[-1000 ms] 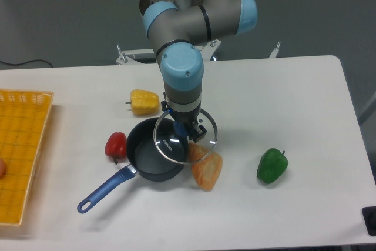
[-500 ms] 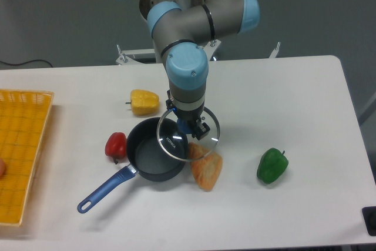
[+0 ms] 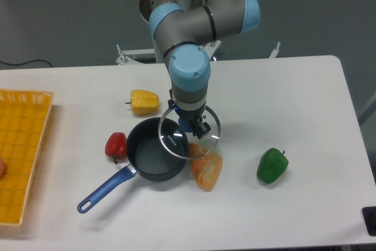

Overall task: Place the lid on the table
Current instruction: 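Carry the glass lid away from the saucepan toward the green pepper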

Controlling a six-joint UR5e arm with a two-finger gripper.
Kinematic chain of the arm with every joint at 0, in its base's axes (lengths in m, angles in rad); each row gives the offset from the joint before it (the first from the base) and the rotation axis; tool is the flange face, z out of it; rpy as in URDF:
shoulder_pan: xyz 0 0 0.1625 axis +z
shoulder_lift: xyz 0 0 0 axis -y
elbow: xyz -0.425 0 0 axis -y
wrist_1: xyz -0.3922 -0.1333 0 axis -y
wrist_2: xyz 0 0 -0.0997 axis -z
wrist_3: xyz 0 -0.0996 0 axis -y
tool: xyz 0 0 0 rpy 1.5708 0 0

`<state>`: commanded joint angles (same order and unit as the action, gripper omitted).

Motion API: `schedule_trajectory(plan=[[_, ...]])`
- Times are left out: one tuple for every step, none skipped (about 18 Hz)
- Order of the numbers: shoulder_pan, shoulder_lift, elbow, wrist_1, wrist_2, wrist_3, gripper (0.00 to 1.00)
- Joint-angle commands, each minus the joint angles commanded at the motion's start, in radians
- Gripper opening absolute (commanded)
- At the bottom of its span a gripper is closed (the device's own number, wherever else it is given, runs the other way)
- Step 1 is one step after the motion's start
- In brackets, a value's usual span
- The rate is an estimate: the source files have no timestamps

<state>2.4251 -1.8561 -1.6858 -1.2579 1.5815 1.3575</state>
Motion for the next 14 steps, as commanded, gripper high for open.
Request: schedule_trajectory(plan=[[0.005, 0.002, 0.002, 0.0, 0.0, 0.012, 0.56], [0.014, 0.003, 0.002, 0.0, 0.0, 0.029, 0.56], [0.028, 0.012, 0.0, -0.002, 0.002, 0.05, 0.56], [0.032, 0.015, -0.005, -0.002, 0.002, 0.069, 0.56], [0.04, 0.02, -0.005, -0.002, 0.002, 0.083, 0.56], [0.052, 0.021, -0.006, -0.002, 0.003, 0.092, 0.56], [0.061, 0.021, -0.006, -0.002, 0.002, 0.106, 0.56], [0.066, 0.021, -0.006, -0.002, 0.003, 0.121, 0.56], [0.075, 0.021, -0.008, -0.002, 0.003, 0.138, 0.56], [0.084, 0.021, -0.011, -0.002, 0.002, 0.158, 0.56], [0.094, 0.025, -0.011, -0.002, 0.003, 0.167, 0.56], [0.1, 0.029, -0.014, -0.002, 0.003, 0.176, 0.56], [0.107, 0.029, -0.018, -0.002, 0.003, 0.196, 0.56], [0.115, 0.031, -0.023, -0.002, 0.002, 0.212, 0.56]])
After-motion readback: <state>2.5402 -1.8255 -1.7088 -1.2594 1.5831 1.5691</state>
